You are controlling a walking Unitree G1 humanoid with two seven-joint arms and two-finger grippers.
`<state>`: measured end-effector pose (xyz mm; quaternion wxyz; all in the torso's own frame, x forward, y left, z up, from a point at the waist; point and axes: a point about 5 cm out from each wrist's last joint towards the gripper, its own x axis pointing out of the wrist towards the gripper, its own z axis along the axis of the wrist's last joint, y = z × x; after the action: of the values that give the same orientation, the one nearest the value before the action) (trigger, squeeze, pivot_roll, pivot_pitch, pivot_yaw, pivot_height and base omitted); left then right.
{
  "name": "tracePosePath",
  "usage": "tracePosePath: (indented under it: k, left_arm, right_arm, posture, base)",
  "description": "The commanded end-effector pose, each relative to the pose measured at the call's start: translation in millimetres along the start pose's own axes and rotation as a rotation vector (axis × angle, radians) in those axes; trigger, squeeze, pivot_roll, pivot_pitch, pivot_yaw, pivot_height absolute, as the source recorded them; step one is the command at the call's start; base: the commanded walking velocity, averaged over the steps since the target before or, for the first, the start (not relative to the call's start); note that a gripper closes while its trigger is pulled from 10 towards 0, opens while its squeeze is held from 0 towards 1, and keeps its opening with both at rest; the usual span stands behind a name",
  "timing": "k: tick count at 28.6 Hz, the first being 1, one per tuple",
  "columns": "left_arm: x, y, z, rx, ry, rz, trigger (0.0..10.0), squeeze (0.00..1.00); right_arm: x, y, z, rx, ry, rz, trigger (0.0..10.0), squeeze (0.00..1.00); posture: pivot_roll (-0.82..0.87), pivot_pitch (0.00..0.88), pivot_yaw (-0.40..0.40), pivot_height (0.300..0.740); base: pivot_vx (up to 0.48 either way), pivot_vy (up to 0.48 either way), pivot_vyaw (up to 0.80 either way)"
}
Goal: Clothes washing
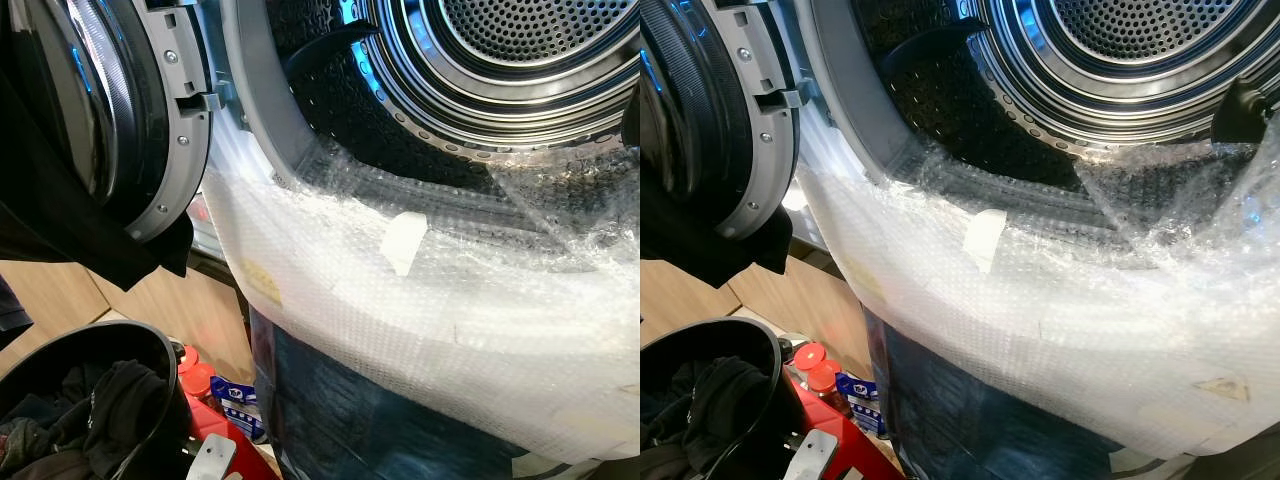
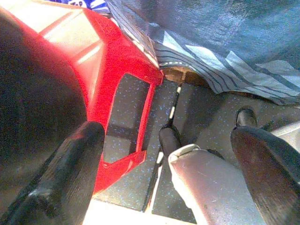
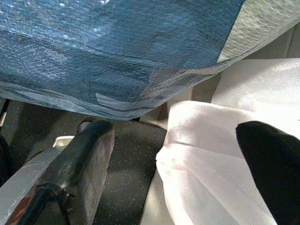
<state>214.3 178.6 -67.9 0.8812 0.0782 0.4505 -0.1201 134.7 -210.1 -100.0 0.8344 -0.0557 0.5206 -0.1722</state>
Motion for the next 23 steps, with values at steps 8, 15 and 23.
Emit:
tracePosePath:
  k: [8, 15, 23]
  left_arm:
    - [8.4, -63.5, 10, 0.167, -0.014, -0.25, 10.0, 0.0]
    - [8.1, -64.8, 10, 0.199, -0.008, -0.269, 10.0, 0.0]
    - [5.2, -68.0, 36, 0.306, -0.105, -0.455, 10.0, 0.0]
  right_arm:
    - [-0.9, 10.4, 7, 0.114, -0.033, 0.199, 10.0, 0.0]
    - [-1.1, 9.5, 3, 0.121, -0.027, 0.213, 10.0, 0.0]
    - [-3.6, 19.2, 0, 0.121, -0.017, 0.236, 10.0, 0.0]
  posture:
    - [-0.13, 0.038, -0.006, 0.74]
    - [-0.13, 0.036, 0.001, 0.74]
    - [-0.1, 0.022, 0.039, 0.74]
  base:
    - [0.0, 0.0, 0.0]
    - [0.0, 0.0, 0.0]
    - [0.0, 0.0, 0.0]
